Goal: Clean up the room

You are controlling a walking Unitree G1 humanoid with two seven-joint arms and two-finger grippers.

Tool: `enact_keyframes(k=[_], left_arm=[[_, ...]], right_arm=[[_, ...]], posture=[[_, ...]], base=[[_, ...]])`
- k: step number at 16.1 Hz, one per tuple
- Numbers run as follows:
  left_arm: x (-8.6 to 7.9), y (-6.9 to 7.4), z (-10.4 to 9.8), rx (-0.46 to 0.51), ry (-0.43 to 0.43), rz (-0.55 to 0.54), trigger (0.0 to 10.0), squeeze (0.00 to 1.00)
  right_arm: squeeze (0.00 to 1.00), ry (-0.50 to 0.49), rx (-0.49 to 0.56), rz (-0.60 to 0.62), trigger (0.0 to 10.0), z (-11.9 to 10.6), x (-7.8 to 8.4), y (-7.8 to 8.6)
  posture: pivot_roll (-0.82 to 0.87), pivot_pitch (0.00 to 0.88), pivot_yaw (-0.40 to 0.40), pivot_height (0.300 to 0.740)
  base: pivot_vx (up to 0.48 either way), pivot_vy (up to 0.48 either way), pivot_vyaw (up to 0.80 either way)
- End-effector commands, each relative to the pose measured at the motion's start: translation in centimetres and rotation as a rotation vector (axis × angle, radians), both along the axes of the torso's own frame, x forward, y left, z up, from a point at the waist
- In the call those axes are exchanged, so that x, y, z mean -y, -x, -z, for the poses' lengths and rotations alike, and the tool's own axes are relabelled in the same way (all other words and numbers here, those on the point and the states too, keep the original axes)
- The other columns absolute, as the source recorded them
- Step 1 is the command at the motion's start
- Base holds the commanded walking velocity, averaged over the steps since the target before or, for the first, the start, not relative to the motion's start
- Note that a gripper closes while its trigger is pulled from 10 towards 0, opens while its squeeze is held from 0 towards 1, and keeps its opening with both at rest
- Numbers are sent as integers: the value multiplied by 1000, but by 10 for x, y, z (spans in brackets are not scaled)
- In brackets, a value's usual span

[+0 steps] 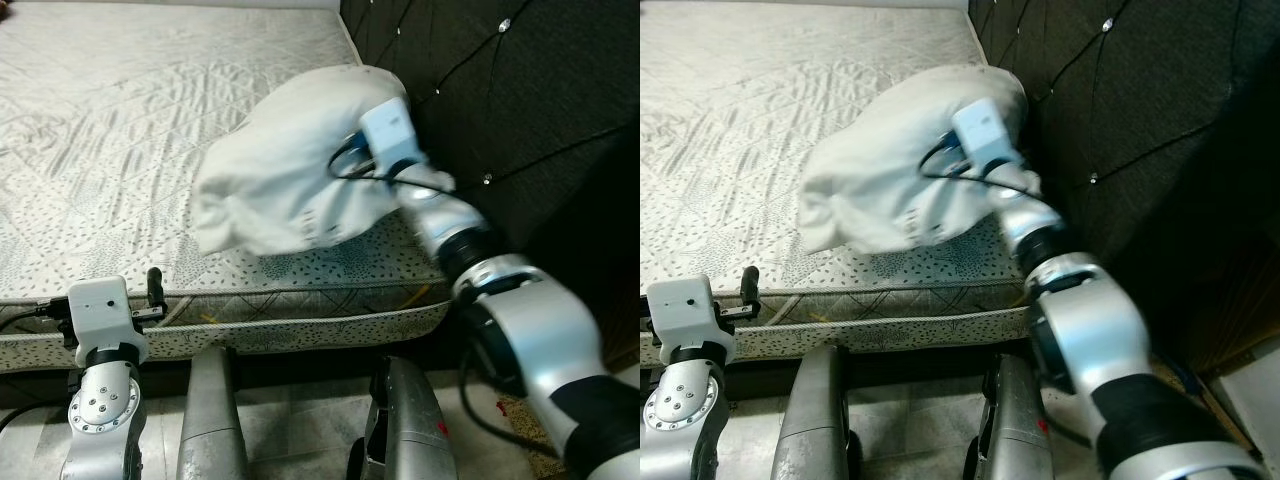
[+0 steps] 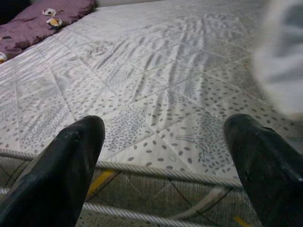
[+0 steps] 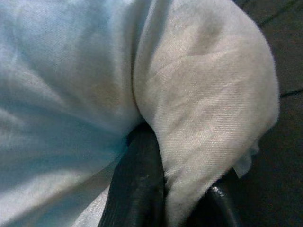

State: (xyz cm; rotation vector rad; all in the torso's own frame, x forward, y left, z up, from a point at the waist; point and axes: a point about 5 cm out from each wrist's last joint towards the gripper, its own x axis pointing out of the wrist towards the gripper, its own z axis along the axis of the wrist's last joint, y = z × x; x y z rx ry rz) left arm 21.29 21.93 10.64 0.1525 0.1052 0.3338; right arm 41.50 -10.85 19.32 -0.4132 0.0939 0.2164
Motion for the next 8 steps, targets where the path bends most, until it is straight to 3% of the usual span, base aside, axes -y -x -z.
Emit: enact_keyframes(k=[1, 3, 8], left_arm=[[1, -2, 0, 4, -5, -1, 10000, 0], [0, -2, -1, 7, -7, -3, 10000, 0], [1, -6, -1, 10, -8, 10, 10000, 0]], right_arm=[[0, -7, 118, 71, 0, -32, 15, -7], [0, 0, 83, 131, 0, -21, 40, -6], [0, 8, -134, 289, 0, 50, 95, 20]], posture=[[123, 0, -75, 535], [117, 0, -69, 535], [99, 0, -52, 535]], base=[[0, 0, 0], [0, 0, 0], [0, 0, 0]])
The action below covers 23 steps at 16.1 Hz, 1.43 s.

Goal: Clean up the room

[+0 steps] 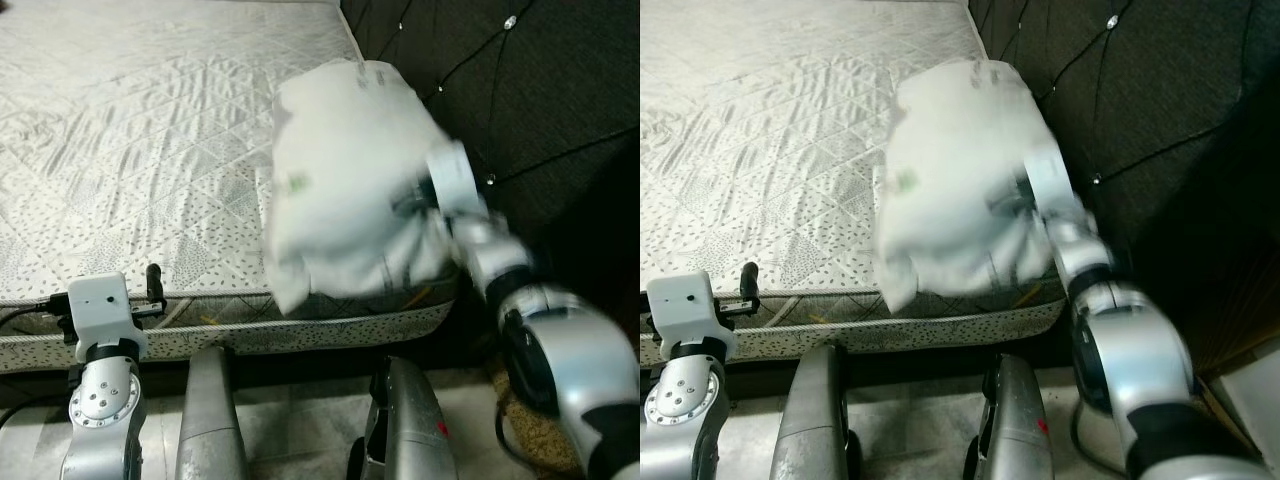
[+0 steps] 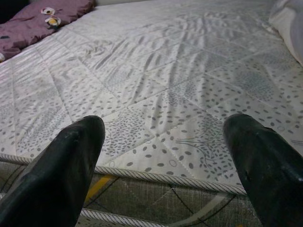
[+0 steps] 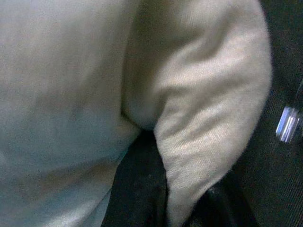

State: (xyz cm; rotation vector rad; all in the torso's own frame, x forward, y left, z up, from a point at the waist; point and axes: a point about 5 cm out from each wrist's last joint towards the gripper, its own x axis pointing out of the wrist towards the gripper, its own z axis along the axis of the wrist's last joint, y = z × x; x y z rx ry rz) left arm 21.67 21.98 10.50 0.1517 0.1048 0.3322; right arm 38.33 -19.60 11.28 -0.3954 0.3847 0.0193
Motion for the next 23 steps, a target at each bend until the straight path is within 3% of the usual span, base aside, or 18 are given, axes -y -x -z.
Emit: enact_keyframes(k=[1, 3, 6, 11, 13, 15, 19, 20, 21, 23], left_arm=[[2, -4, -2, 9, -9, 14, 10000, 0], [1, -6, -2, 7, -12, 24, 10000, 0], [2, -7, -2, 6, -13, 33, 10000, 0], [3, -9, -2, 6, -14, 40, 10000, 0], [2, -9, -2, 6, -12, 33, 10000, 0], [7, -10, -1, 6, -5, 40, 10000, 0], [3, -11, -2, 13, -10, 28, 10000, 0], [2, -11, -3, 16, -11, 20, 10000, 0], [2, -11, -2, 16, -10, 16, 10000, 0], [4, -10, -1, 16, -8, 15, 10000, 0]], right_arm=[[0, -13, 59, 55, 0, -15, 13, -4], [0, -35, 6, 35, 0, 9, 14, 8], [0, -81, -69, -116, 0, 40, -10, 26], [0, -145, -91, -495, 0, 45, -65, 52], [0, -114, -99, -554, 0, 47, -70, 57], [0, 57, -14, -548, 0, 32, -70, 36], [0, 160, 41, -507, 0, -2, -65, 9], [0, 198, 69, -436, 0, -16, -57, -2], [0, 223, 127, -250, 0, -34, -39, -14], [0, 199, 154, -97, 0, -53, -20, -22]], posture=[[93, 0, -43, 535], [87, 0, -38, 535], [79, 0, -29, 535], [79, 0, -30, 535], [77, 0, -32, 535], [75, 0, -32, 535], [81, 0, -40, 535], [90, 0, -48, 535], [91, 0, -50, 535], [95, 0, -54, 535]], base=[[0, 0, 0], [0, 0, 0], [0, 0, 0], [0, 0, 0], [0, 0, 0], [0, 0, 0], [0, 0, 0], [0, 0, 0], [0, 0, 0], [0, 0, 0]])
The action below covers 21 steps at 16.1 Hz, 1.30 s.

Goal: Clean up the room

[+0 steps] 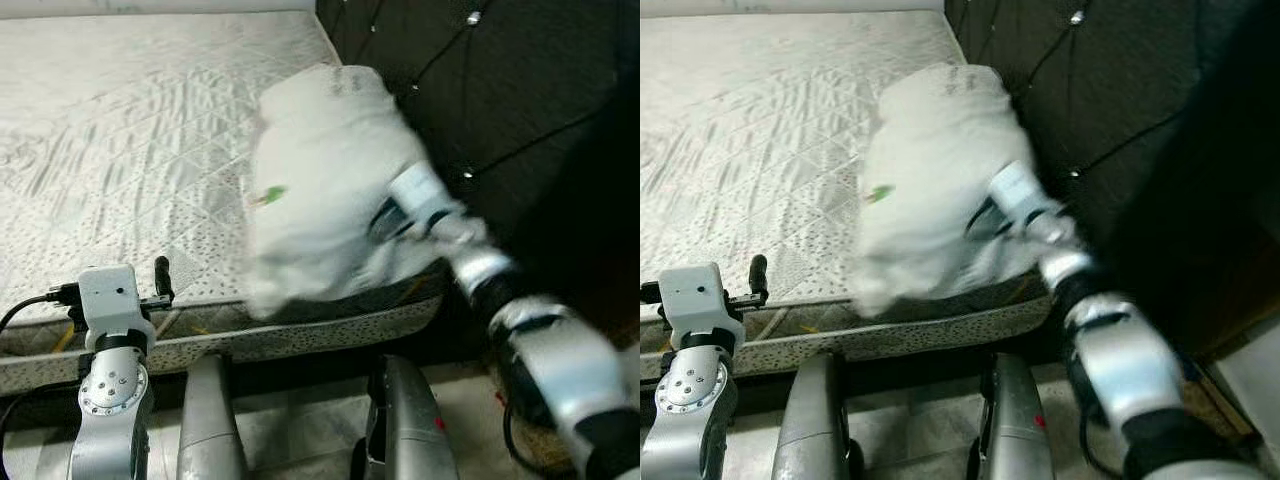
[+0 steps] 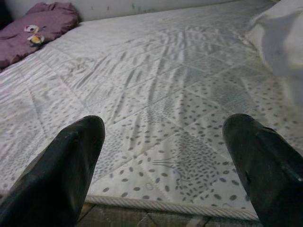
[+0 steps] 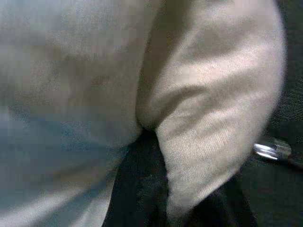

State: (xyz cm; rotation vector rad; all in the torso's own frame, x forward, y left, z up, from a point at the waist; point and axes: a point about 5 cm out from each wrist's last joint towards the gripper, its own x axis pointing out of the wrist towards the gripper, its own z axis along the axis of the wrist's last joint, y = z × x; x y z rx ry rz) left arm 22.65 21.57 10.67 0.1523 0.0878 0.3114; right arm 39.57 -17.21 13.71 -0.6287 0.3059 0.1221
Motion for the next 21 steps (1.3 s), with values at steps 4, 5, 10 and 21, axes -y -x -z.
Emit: enact_keyframes(k=[4, 5, 10, 21], left_arm=[[3, 5, 3, -6, -2, -6, 10000, 0], [4, 5, 3, -8, 1, -7, 10000, 0], [8, 1, 3, -5, 2, 19, 10000, 0], [5, -1, 2, 3, -6, 3, 10000, 0]], right_arm=[[0, -24, 139, 148, 0, -45, 32, -13], [0, 12, 103, 173, 0, -36, 45, -8], [0, -12, -98, 173, 0, 35, 40, 20], [1000, -129, -44, 39, 10000, 35, 4, 17]], posture=[[95, 0, -59, 535], [91, 0, -60, 535], [84, 0, -46, 535], [73, 0, -33, 535]], base=[[0, 0, 0], [0, 0, 0], [0, 0, 0], [0, 0, 0]])
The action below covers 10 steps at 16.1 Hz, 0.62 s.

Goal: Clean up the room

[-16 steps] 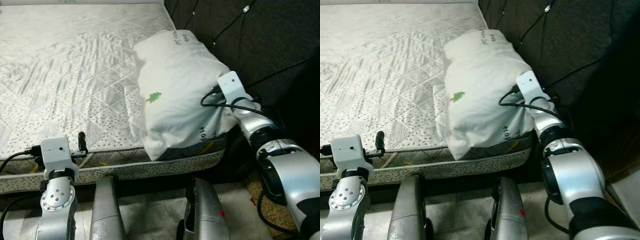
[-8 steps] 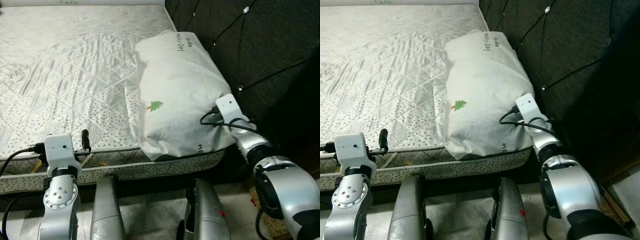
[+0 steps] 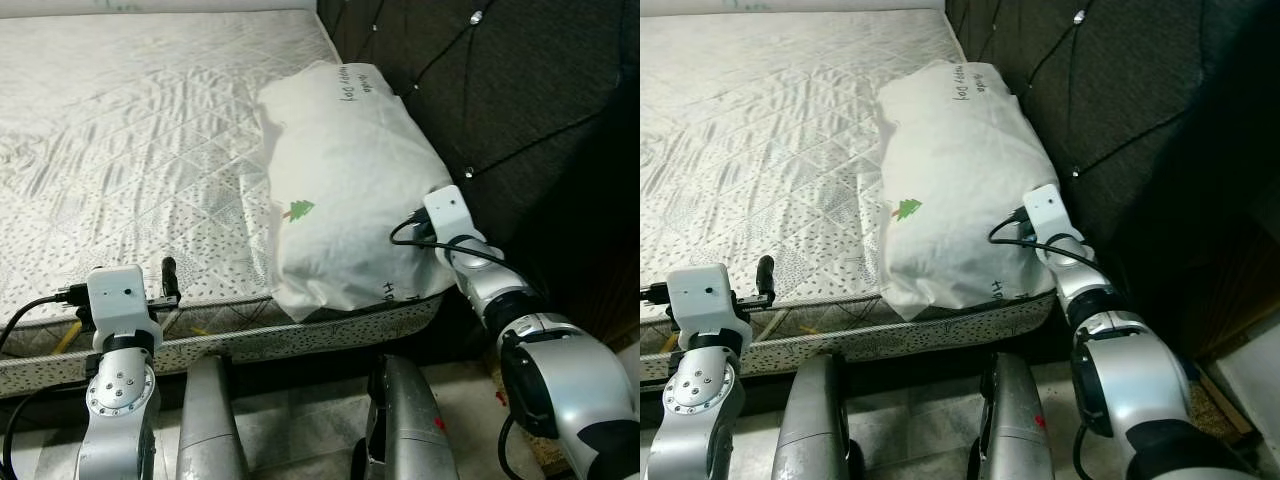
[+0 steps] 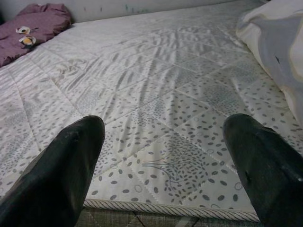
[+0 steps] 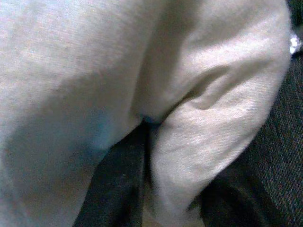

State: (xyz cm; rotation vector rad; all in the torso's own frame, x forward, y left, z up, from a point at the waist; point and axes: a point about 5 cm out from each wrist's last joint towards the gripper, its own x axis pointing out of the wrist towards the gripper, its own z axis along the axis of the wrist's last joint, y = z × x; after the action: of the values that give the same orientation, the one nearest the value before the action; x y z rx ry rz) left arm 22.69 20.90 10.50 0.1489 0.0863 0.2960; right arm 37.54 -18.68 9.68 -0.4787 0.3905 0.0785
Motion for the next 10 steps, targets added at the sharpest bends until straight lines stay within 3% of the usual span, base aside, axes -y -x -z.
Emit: enact_keyframes(k=[1, 2, 3, 6, 10], left_arm=[[-1, -2, 0, 6, -6, -12, 10000, 0], [3, -4, -1, 20, 37, 20, 10000, 0], [3, -7, -3, 31, 42, 28, 10000, 0], [-3, -14, -7, 46, 22, 21, 10000, 0], [-2, -18, -12, 72, 7, 19, 10000, 0]], right_arm=[[1000, -12, 37, -59, 10000, -4, -12, -2], [1000, -12, 68, -81, 10000, -5, -12, -1], [1000, 57, 101, -86, 10000, -4, -8, 1], [1000, 82, 140, -76, 10000, 2, 3, 9], [1000, -33, 199, 5, 10000, 8, 18, 25]], posture=[[66, 0, -28, 535], [55, 0, -22, 535], [35, 0, -15, 535], [13, 0, -3, 535], [8, 0, -1, 535]], base=[[0, 0, 0], [0, 0, 0], [0, 0, 0], [0, 0, 0], [0, 0, 0]])
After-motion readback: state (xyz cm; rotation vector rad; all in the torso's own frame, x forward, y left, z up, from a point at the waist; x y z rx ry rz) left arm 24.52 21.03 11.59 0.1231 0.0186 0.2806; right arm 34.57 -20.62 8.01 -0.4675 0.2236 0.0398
